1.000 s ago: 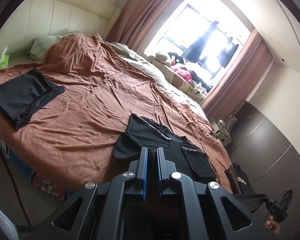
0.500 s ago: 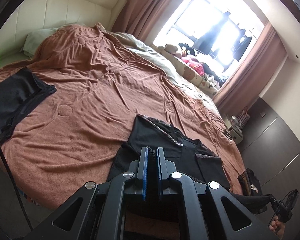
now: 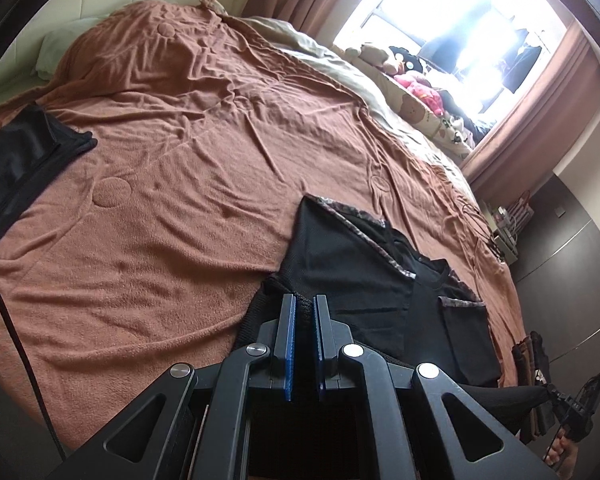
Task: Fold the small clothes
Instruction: 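Open both tools to release the folded hem onto the shirt, then move both tools to the new folded edge of the shirt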
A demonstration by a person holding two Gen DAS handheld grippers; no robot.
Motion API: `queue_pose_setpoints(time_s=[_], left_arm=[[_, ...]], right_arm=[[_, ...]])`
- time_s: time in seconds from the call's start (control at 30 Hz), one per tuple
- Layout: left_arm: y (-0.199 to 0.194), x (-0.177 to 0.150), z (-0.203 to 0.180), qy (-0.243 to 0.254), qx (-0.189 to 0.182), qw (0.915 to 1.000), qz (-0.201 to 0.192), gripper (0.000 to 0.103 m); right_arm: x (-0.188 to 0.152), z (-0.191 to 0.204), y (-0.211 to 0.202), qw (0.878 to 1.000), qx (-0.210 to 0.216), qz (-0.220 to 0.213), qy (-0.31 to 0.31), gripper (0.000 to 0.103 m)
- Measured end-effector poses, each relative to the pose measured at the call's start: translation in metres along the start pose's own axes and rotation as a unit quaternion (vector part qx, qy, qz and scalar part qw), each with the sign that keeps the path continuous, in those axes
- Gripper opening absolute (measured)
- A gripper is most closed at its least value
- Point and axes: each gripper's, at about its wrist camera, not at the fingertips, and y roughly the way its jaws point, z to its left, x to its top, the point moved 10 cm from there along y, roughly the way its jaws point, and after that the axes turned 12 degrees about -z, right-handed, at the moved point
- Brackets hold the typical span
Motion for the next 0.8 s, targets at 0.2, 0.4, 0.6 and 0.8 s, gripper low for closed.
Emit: queue_pose_setpoints(time_s=[0.2, 0.4, 0.6, 0.8], left_arm=[[0.036, -0.008, 0.01, 0.003, 0.018, 0.9994, 0.029, 0.008], [0.067, -0.011, 0.018, -0.003, 0.034, 0.9981, 0.05, 0.009], [0.084, -0.018, 0.023, -0.002, 0.047, 0.9963, 0.072, 0.018], [0.07, -0.016, 0.023, 0.035, 0.05, 0.9959, 0.067, 0.066]], right_arm=[[0.002, -0.004, 0.036, 0.999, -0.021, 0.031, -0.012, 0.004], [0.001, -0.008, 0.054, 0.998, -0.047, 0.046, -0.024, 0.006], [-0.001, -0.013, 0.06, 0.994, -0.084, 0.063, -0.041, 0.032], [-0.001, -0.009, 0.04, 0.994, -0.081, 0.047, -0.053, 0.065]])
